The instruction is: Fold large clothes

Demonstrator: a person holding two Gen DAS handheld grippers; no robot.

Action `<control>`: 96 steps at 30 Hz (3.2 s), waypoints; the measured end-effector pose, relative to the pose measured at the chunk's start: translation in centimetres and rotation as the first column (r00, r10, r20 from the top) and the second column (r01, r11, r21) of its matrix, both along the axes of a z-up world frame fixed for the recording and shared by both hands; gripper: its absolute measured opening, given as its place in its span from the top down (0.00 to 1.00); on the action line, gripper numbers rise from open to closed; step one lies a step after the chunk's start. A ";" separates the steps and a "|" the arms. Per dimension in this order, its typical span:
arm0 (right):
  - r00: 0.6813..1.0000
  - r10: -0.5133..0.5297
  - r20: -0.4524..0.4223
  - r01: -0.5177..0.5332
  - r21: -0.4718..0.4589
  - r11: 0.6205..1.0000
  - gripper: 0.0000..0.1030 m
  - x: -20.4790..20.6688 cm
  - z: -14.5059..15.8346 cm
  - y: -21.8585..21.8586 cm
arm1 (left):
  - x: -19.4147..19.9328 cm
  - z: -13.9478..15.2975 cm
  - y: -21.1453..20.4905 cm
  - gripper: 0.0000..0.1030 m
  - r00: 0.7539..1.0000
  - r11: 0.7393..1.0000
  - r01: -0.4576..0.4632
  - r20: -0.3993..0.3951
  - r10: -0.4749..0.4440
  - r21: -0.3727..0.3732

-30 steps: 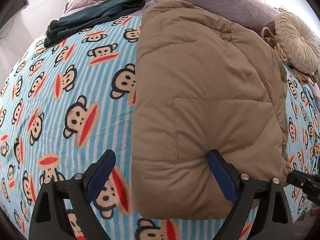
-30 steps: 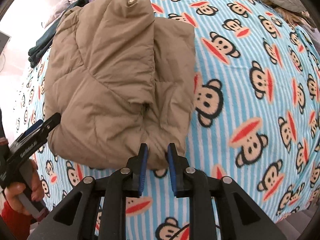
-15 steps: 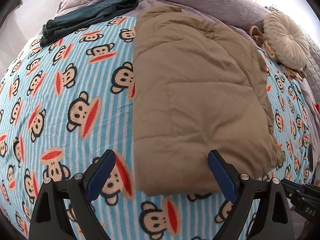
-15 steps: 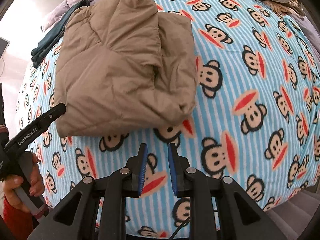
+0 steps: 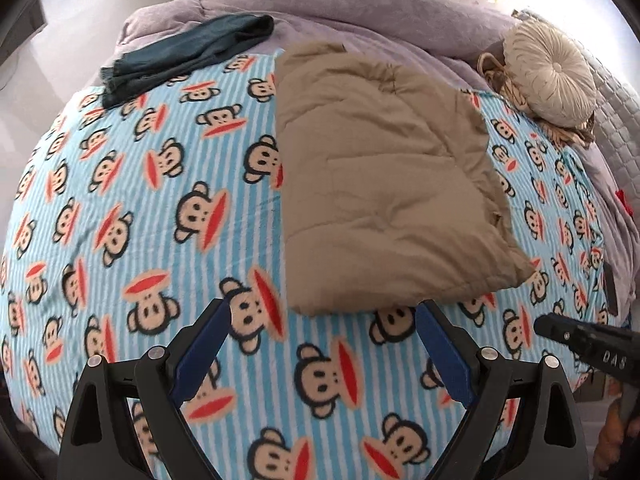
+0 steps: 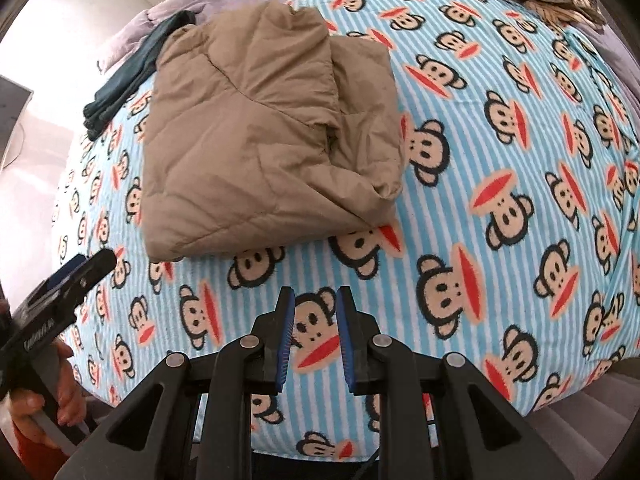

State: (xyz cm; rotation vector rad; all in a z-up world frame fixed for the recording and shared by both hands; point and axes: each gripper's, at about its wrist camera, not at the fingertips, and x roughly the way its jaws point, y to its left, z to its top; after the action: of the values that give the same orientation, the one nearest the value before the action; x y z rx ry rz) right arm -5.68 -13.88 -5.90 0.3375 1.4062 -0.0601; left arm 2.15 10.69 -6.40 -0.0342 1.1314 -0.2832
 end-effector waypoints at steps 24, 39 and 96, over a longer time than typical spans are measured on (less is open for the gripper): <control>0.972 0.103 0.212 -0.084 -0.097 0.992 0.15 1.9 10.1 -0.1 | -3.3 9.9 -0.1 0.00 0.971 0.980 -0.193 0.154 0.183 0.049; 0.948 0.107 0.301 -0.051 -0.188 0.981 0.14 0.8 11.7 0.6 | -4.6 11.5 -0.2 0.00 0.953 0.967 -0.247 0.199 0.229 0.067; 0.945 0.124 0.302 -0.060 -0.211 0.976 0.14 1.4 12.1 1.0 | -4.5 11.7 -0.7 0.00 0.954 0.969 -0.231 0.215 0.208 0.087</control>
State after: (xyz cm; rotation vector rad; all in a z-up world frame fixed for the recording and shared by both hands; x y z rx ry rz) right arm -4.30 -12.83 6.22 0.1066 1.0864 -0.0669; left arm -2.38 9.99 5.31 -0.0313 0.9274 -0.0223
